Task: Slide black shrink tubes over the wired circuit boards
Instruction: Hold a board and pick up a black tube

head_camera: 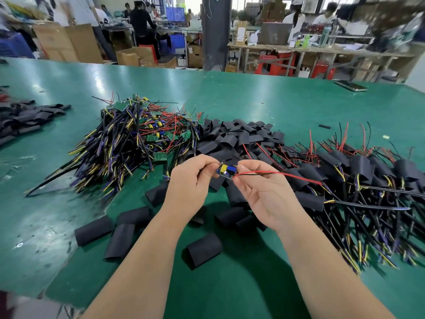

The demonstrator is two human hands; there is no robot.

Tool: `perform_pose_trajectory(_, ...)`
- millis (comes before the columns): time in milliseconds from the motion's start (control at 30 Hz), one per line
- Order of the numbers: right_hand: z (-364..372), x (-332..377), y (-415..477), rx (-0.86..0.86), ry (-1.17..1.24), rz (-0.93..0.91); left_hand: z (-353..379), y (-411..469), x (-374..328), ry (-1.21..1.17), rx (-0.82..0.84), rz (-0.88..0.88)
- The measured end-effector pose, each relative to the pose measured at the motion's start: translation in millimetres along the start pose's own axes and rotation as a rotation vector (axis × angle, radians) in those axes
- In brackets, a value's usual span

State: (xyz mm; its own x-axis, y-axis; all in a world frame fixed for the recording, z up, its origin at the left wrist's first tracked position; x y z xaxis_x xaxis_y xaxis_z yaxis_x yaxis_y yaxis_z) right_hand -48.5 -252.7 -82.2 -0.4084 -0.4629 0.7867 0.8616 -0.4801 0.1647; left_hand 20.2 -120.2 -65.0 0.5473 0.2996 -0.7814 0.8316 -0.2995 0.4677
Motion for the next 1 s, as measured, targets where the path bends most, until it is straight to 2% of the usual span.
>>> perform_pose_trajectory(67,1,0,-3,0.021,-0.099,0.024,-2,0,-2,0.016,-0.050,0.004)
perform_pose_trajectory(100,1,3,-4,0.094,-0.287,0.007,-4,0,-3,0.030,-0.093,0.010)
perform_pose_trajectory(167,6,12,-6,0.390,-0.892,-0.126,-10,0,-1,0.037,-0.185,-0.008)
perform_pose_trajectory(200,14,12,-11,0.573,-1.088,-0.182,-13,0,1,0.026,-0.221,-0.027)
perform_pose_trajectory(300,27,-10,-32,1.000,-1.234,-0.106,-18,0,5,-0.028,-0.281,-0.074)
perform_pose_trajectory(367,34,-26,-42,1.127,-1.298,-0.108,-18,1,5,-0.045,-0.291,-0.088)
perform_pose_trajectory(400,36,-30,-42,1.132,-1.322,-0.148,-18,1,5,-0.045,-0.290,-0.090)
perform_pose_trajectory(500,35,-26,-32,1.018,-1.384,-0.274,-17,1,5,-0.036,-0.280,-0.093)
perform_pose_trajectory(633,24,-7,-21,0.713,-1.402,-0.371,-18,0,4,-0.034,-0.281,-0.109)
perform_pose_trajectory(700,19,4,-15,0.541,-1.323,-0.422,-18,-1,3,-0.042,-0.284,-0.126)
perform_pose_trajectory(767,13,14,-9,0.405,-1.113,-0.397,-19,-1,3,-0.057,-0.287,-0.148)
perform_pose_trajectory(900,5,22,-6,0.231,-0.479,-0.212,-21,-1,5,-0.074,-0.293,-0.191)
perform_pose_trajectory(1000,-8,31,2,0.035,-0.296,-0.207,-21,-1,5,-0.087,-0.290,-0.202)
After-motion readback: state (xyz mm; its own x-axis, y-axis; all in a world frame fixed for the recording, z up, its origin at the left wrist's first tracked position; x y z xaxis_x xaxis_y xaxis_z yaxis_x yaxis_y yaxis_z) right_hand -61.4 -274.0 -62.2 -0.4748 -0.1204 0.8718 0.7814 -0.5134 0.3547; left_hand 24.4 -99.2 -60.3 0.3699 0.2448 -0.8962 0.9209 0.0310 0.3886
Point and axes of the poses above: each hand's wrist, its own y-axis towards the middle knuckle, its own z-axis out of the palm, x = y × z, the point moved 6 cm from there along y, towards the middle knuckle, and after that the axes turned 15 degrees about -z, right-handed, at the moved point
